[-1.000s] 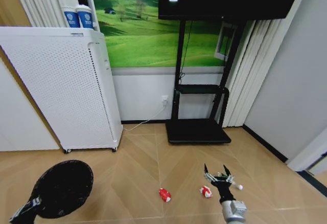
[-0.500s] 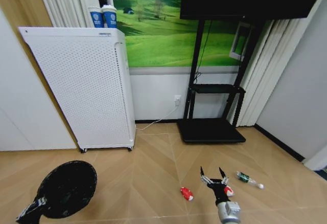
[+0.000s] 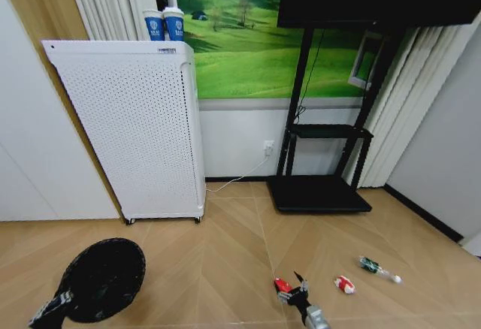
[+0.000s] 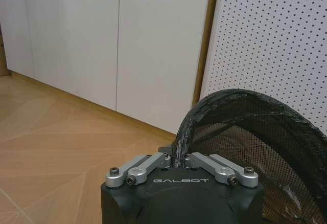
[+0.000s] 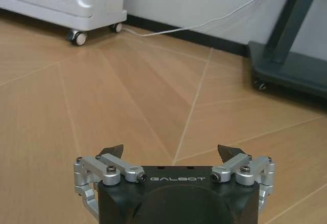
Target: Pick up the trash bin and place the garbage on the floor into it.
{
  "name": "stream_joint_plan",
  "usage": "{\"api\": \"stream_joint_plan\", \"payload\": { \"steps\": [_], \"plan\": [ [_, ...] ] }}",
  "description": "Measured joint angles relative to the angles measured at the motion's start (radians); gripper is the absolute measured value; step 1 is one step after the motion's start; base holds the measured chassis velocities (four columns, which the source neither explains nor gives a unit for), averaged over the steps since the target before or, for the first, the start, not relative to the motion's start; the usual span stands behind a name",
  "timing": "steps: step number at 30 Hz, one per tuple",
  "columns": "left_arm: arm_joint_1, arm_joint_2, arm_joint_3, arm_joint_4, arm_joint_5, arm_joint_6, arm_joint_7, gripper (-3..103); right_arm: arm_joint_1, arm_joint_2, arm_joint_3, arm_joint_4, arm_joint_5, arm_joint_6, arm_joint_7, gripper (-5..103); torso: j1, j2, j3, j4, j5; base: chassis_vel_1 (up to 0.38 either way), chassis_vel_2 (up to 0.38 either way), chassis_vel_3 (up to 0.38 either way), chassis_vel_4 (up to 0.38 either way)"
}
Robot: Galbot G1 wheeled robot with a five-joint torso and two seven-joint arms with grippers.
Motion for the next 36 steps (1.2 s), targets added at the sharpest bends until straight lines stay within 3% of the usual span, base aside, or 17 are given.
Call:
{"api": "stream_joint_plan", "payload": {
  "steps": [7, 19, 21, 22, 25, 26, 28, 29, 30, 31, 36],
  "plan": [
    [-0.002, 0.003, -0.004, 0.006, -0.001, -0.003, -0.001, 4, 0.032, 0.001, -0.015, -0.062, -0.008, -0.002, -0.010, 100, 0.000, 0.000, 0.000, -0.0004, -0.0002, 0.000, 0.000, 0.000, 0.000],
    [0.004, 0.017, -0.001, -0.011, -0.010, -0.003, -0.007, 4, 0.137, 0.001, -0.034, -0.216, -0.002, -0.078, 0.027, 100, 0.000, 0.000, 0.000, 0.0000, 0.0000, 0.000, 0.000, 0.000, 0.000],
    [0.001, 0.018, -0.001, -0.013, -0.012, -0.003, -0.008, 4, 0.143, -0.011, -0.026, -0.227, 0.003, -0.090, 0.007, 97, 0.000, 0.000, 0.000, -0.0002, 0.0000, 0.000, 0.000, 0.000, 0.000],
    [0.000, 0.018, -0.001, -0.013, -0.012, -0.003, -0.009, 4, 0.143, -0.014, -0.022, -0.229, 0.004, -0.091, 0.001, 87, 0.000, 0.000, 0.000, -0.0002, -0.0001, 0.000, 0.000, 0.000, 0.000],
    [-0.001, 0.017, 0.001, -0.013, -0.012, -0.003, -0.009, 4, 0.141, -0.017, -0.017, -0.231, 0.005, -0.091, -0.004, 87, 0.000, 0.000, 0.000, -0.0002, -0.0001, 0.000, 0.000, 0.000, 0.000],
    [-0.003, 0.016, 0.003, -0.013, -0.012, -0.003, -0.010, 4, 0.137, -0.018, -0.010, -0.231, 0.005, -0.091, -0.007, 77, 0.000, 0.000, 0.000, -0.0002, -0.0001, 0.000, 0.000, 0.000, 0.000],
    [-0.005, 0.015, 0.005, -0.013, -0.011, -0.002, -0.010, 4, 0.131, -0.018, -0.003, -0.230, 0.005, -0.090, -0.008, 77, 0.000, 0.000, 0.000, -0.0001, -0.0001, 0.000, 0.000, 0.000, 0.000],
    [-0.007, 0.015, 0.007, -0.013, -0.011, -0.002, -0.010, 4, 0.126, -0.017, 0.002, -0.225, 0.004, -0.090, -0.008, 65, 0.000, 0.000, 0.000, -0.0002, -0.0001, 0.000, 0.000, 0.000, 0.000],
    [-0.011, 0.018, 0.010, -0.013, -0.011, -0.002, -0.010, 4, 0.117, -0.014, 0.008, -0.218, 0.004, -0.089, -0.010, 65, 0.000, 0.000, 0.000, -0.0002, -0.0002, 0.000, 0.000, 0.000, 0.000],
    [-0.014, 0.020, 0.011, -0.013, -0.011, -0.001, -0.011, 4, 0.111, -0.012, 0.012, -0.213, 0.003, -0.088, -0.012, 55, 0.000, 0.000, 0.000, -0.0002, -0.0002, 0.000, 0.000, 0.000, 0.000],
    [-0.026, 0.029, 0.020, -0.011, -0.010, 0.000, -0.012, 4, 0.093, -0.006, 0.025, -0.192, 0.003, -0.081, -0.020, 50, 0.000, 0.000, 0.000, -0.0002, -0.0001, 0.000, 0.000, 0.000, 0.000]
  ]
}}
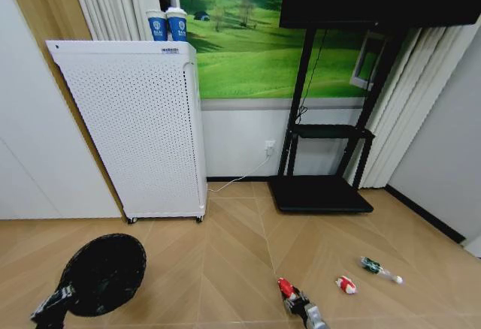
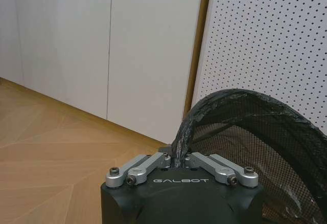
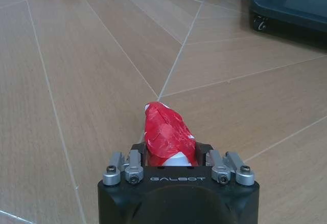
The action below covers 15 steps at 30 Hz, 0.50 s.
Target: Pick up the trash bin and place the garbage on the floor into it.
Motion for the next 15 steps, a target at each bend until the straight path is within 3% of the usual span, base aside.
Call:
{"api": "stream_joint_plan", "payload": {
  "steps": [4, 7, 12, 13, 15],
  "plan": [
    [-0.009, 0.013, 0.013, 0.006, 0.001, 0.003, 0.000, 4, -0.012, 0.002, 0.009, 0.027, 0.008, 0.014, -0.003, 50, 0.000, 0.000, 0.000, 0.0003, 0.0001, 0.000, 0.000, 0.000, 0.000],
    [-0.047, 0.063, 0.058, 0.034, -0.013, 0.018, -0.005, 4, -0.056, -0.007, 0.021, 0.158, 0.064, 0.041, -0.021, 50, 0.000, 0.000, 0.000, 0.0005, 0.0002, 0.000, 0.000, 0.000, 0.000],
    [-0.170, 0.238, 0.208, 0.136, -0.087, 0.016, -0.004, 4, -0.146, -0.033, 0.048, 0.448, 0.136, 0.067, -0.062, 50, 0.000, 0.000, 0.000, -0.0003, -0.0001, 0.000, 0.000, 0.000, 0.000],
    [-0.170, 0.238, 0.208, 0.136, -0.087, 0.016, -0.004, 4, -0.146, -0.033, 0.048, 0.448, 0.136, 0.067, -0.062, 50, 0.000, 0.000, 0.000, -0.0003, -0.0001, 0.000, 0.000, 0.000, 0.000],
    [-0.228, 0.318, 0.289, 0.197, -0.142, 0.005, 0.037, 4, -0.181, -0.063, 0.044, 0.597, 0.188, 0.064, -0.081, 50, 0.000, 0.000, 0.000, -0.0003, -0.0009, 0.000, 0.000, 0.000, 0.000]
  ]
}}
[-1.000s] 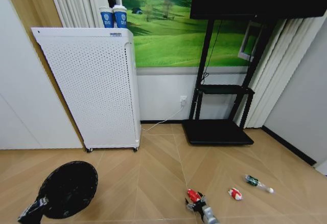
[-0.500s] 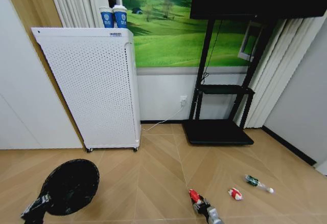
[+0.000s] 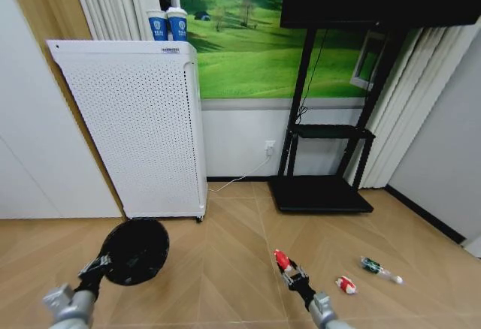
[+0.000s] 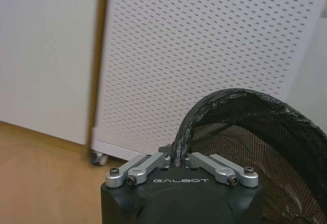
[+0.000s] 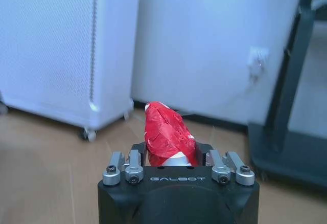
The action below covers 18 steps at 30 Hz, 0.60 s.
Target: Pick up the trash bin and place the garbage on the floor into it.
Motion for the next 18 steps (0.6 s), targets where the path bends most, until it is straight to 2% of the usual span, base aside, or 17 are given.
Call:
{"api": "stream_joint_plan", "payload": {
  "steps": [1, 2, 4, 5, 6, 7, 9, 10, 12, 13, 15, 16, 18],
  "plan": [
    [-0.022, 0.023, 0.030, 0.028, -0.016, -0.010, 0.027, 4, -0.005, -0.014, -0.009, 0.035, 0.012, -0.004, -0.004, 50, 0.000, 0.000, 0.000, 0.0003, 0.0006, 0.000, 0.000, 0.000, 0.000],
    [-0.022, 0.023, 0.030, 0.028, -0.016, -0.010, 0.027, 4, -0.005, -0.014, -0.009, 0.035, 0.012, -0.004, -0.004, 50, 0.000, 0.000, 0.000, 0.0003, 0.0006, 0.000, 0.000, 0.000, 0.000],
    [-0.084, 0.078, 0.128, 0.114, -0.039, -0.035, 0.086, 4, -0.015, -0.047, -0.028, 0.088, 0.030, -0.005, -0.015, 50, 0.000, 0.000, 0.000, 0.0011, 0.0014, 0.000, 0.000, 0.000, 0.000],
    [-0.084, 0.078, 0.128, 0.114, -0.039, -0.035, 0.086, 4, -0.015, -0.047, -0.028, 0.088, 0.030, -0.005, -0.015, 50, 0.000, 0.000, 0.000, 0.0011, 0.0014, 0.000, 0.000, 0.000, 0.000],
    [-0.160, 0.123, 0.238, 0.192, -0.045, -0.060, 0.116, 4, -0.032, -0.061, -0.034, 0.124, 0.035, 0.001, -0.025, 50, 0.000, 0.000, 0.000, 0.0008, -0.0003, 0.000, 0.000, 0.000, 0.000],
    [-0.160, 0.123, 0.238, 0.192, -0.045, -0.060, 0.116, 4, -0.032, -0.061, -0.034, 0.124, 0.035, 0.001, -0.025, 50, 0.000, 0.000, 0.000, 0.0008, -0.0003, 0.000, 0.000, 0.000, 0.000],
    [-0.307, 0.167, 0.380, 0.279, -0.078, -0.075, 0.132, 4, -0.074, -0.072, -0.033, 0.187, 0.021, 0.009, -0.035, 50, 0.000, 0.000, 0.000, 0.0001, 0.0014, 0.000, 0.000, 0.000, 0.000],
    [-0.307, 0.167, 0.380, 0.279, -0.078, -0.075, 0.132, 4, -0.074, -0.072, -0.033, 0.187, 0.021, 0.009, -0.035, 50, 0.000, 0.000, 0.000, 0.0001, 0.0014, 0.000, 0.000, 0.000, 0.000],
    [-0.472, 0.178, 0.532, 0.350, -0.105, -0.084, 0.133, 4, -0.127, -0.081, -0.030, 0.266, 0.003, 0.012, -0.039, 50, 0.000, 0.000, 0.000, -0.0002, 0.0012, 0.000, 0.000, 0.000, 0.000],
    [-0.472, 0.178, 0.532, 0.350, -0.105, -0.084, 0.133, 4, -0.127, -0.081, -0.030, 0.266, 0.003, 0.012, -0.039, 50, 0.000, 0.000, 0.000, -0.0002, 0.0012, 0.000, 0.000, 0.000, 0.000],
    [-0.558, 0.173, 0.638, 0.384, -0.120, -0.085, 0.132, 4, -0.146, -0.083, -0.036, 0.302, 0.000, 0.013, -0.045, 50, 0.000, 0.000, 0.000, -0.0001, 0.0006, 0.000, 0.000, 0.000, 0.000],
    [-0.619, 0.165, 0.718, 0.406, -0.128, -0.085, 0.132, 4, -0.145, -0.085, -0.045, 0.311, -0.005, 0.015, -0.051, 50, 0.000, 0.000, 0.000, -0.0001, 0.0011, 0.000, 0.000, 0.000, 0.000],
    [-0.645, 0.160, 0.754, 0.418, -0.128, -0.085, 0.131, 4, -0.139, -0.086, -0.052, 0.312, -0.010, 0.016, -0.053, 50, 0.000, 0.000, 0.000, -0.0001, 0.0013, 0.000, 0.000, 0.000, 0.000]
  ]
}}
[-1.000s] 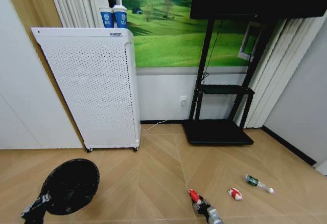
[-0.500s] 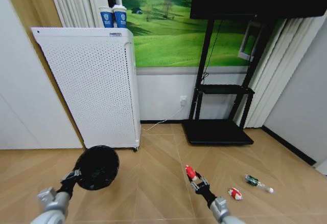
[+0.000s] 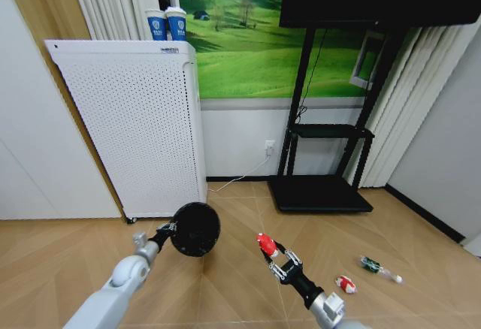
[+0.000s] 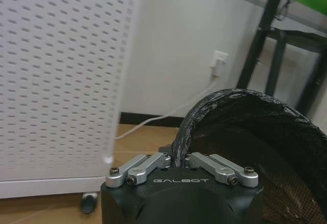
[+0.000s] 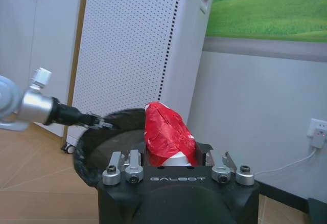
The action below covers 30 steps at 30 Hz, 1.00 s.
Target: Pick up the trash bin and place the garbage on the floor into it.
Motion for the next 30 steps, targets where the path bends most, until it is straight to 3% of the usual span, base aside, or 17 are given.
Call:
{"api": "stream_joint_plan", "payload": {
  "steps": [1, 3, 13, 27, 28, 29, 30],
  "plan": [
    [0.000, 0.000, 0.000, 0.000, 0.000, 0.000, 0.000, 4, 0.000, 0.000, 0.000, 0.000, 0.000, 0.000, 0.000, 50, 0.000, 0.000, 0.000, 0.0000, 0.0000, 0.000, 0.000, 0.000, 0.000],
    [-0.078, -0.032, 0.126, 0.035, 0.003, -0.008, 0.005, 4, 0.023, -0.007, -0.025, -0.010, -0.012, 0.001, -0.006, 50, 0.000, 0.000, 0.000, 0.0007, 0.0000, 0.000, 0.000, 0.000, 0.000],
    [-0.110, -0.112, 0.320, 0.018, 0.020, 0.019, 0.058, 4, 0.038, 0.031, -0.057, -0.094, -0.052, -0.001, -0.002, 50, 0.000, 0.000, 0.000, 0.0003, -0.0001, 0.000, 0.000, 0.000, 0.000],
    [-0.019, -0.105, 0.235, -0.078, 0.020, 0.036, 0.050, 4, 0.070, 0.049, -0.094, -0.164, -0.012, -0.070, 0.069, 51, 0.000, 0.000, 0.000, 0.0007, -0.0003, 0.000, 0.000, 0.000, 0.000],
    [-0.011, -0.105, 0.227, -0.082, 0.018, 0.036, 0.049, 4, 0.070, 0.051, -0.095, -0.163, -0.010, -0.070, 0.071, 61, 0.000, 0.000, 0.000, 0.0007, -0.0003, 0.000, 0.000, 0.000, 0.000],
    [0.000, -0.105, 0.216, -0.087, 0.017, 0.036, 0.049, 4, 0.070, 0.052, -0.095, -0.160, -0.006, -0.070, 0.073, 61, 0.000, 0.000, 0.000, 0.0006, -0.0004, 0.000, 0.000, 0.000, 0.000],
    [0.009, -0.107, 0.200, -0.088, 0.019, 0.036, 0.049, 4, 0.068, 0.054, -0.093, -0.157, -0.003, -0.070, 0.073, 72, 0.000, 0.000, 0.000, 0.0005, -0.0005, 0.000, 0.000, 0.000, 0.000]
  ]
}}
